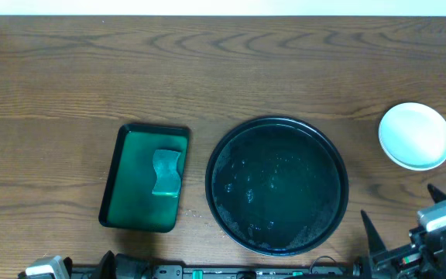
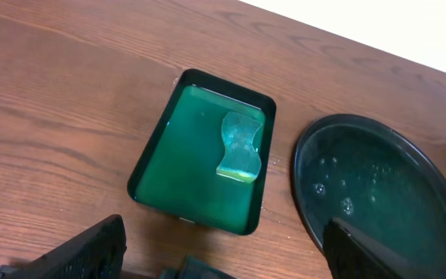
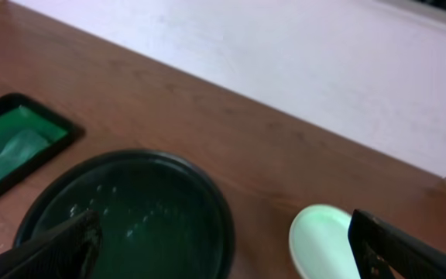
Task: Clean dirty plates on tray and stack at the side
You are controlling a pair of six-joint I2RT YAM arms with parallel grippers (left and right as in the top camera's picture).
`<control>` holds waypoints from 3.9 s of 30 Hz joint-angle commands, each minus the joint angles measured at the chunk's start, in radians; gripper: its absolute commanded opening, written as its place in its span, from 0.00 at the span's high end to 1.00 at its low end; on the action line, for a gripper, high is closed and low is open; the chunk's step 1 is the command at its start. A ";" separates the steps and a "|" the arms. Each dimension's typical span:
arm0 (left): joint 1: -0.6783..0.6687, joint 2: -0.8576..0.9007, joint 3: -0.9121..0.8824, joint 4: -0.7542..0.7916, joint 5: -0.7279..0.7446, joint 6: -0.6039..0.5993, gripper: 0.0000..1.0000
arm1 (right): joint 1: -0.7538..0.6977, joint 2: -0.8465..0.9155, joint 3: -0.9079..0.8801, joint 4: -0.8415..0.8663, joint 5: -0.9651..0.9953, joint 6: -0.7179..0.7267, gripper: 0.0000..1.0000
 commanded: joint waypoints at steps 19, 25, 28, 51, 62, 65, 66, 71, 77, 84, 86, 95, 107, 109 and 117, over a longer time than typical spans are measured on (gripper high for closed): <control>0.001 0.004 0.010 0.000 -0.011 -0.024 0.18 | 0.007 -0.009 0.002 -0.099 -0.006 0.243 0.01; 0.001 0.004 0.010 0.000 -0.011 -0.024 0.18 | 0.007 -0.009 0.002 -0.127 -0.006 0.366 0.01; 0.001 0.004 0.010 0.000 -0.011 -0.024 0.18 | 0.007 -0.009 0.002 -0.152 -0.006 0.366 0.01; 0.001 0.004 0.010 0.000 -0.011 -0.024 0.18 | 0.037 -0.086 -0.348 0.267 -0.072 0.245 0.01; 0.001 0.004 0.010 0.000 -0.011 -0.024 0.18 | 0.072 -0.431 -0.921 0.941 -0.118 0.478 0.01; 0.001 0.004 0.010 0.000 -0.011 -0.024 0.18 | 0.072 -0.455 -1.006 1.050 -0.119 0.479 0.01; 0.001 0.004 0.010 0.000 -0.011 -0.024 0.18 | 0.072 -0.459 -1.035 1.086 -0.119 0.479 0.01; 0.001 0.004 0.010 0.000 -0.011 -0.024 0.18 | 0.072 -0.473 -1.144 1.252 -0.118 0.478 0.01; 0.001 0.004 0.010 0.000 -0.011 -0.024 0.18 | 0.072 -0.473 -1.231 1.416 -0.099 0.478 0.01; 0.001 0.004 0.010 0.000 -0.011 -0.024 0.18 | 0.120 -0.473 -1.315 1.507 -0.031 0.478 0.01; 0.001 0.004 0.010 0.000 -0.011 -0.024 0.18 | 0.130 -0.473 -1.328 1.507 -0.023 0.478 0.01; 0.001 0.004 0.010 0.000 -0.011 -0.024 0.18 | 0.130 -0.474 -1.369 1.479 0.014 0.478 0.01; 0.001 0.004 0.010 0.000 -0.011 -0.024 0.18 | 0.130 -0.473 -1.369 1.229 0.099 0.582 0.01; 0.001 0.004 0.010 0.000 -0.011 -0.024 0.18 | 0.130 -0.473 -1.369 1.230 0.097 0.583 0.01; 0.001 0.004 0.010 0.000 -0.011 -0.024 0.18 | 0.130 -0.473 -1.369 1.231 0.092 0.582 0.01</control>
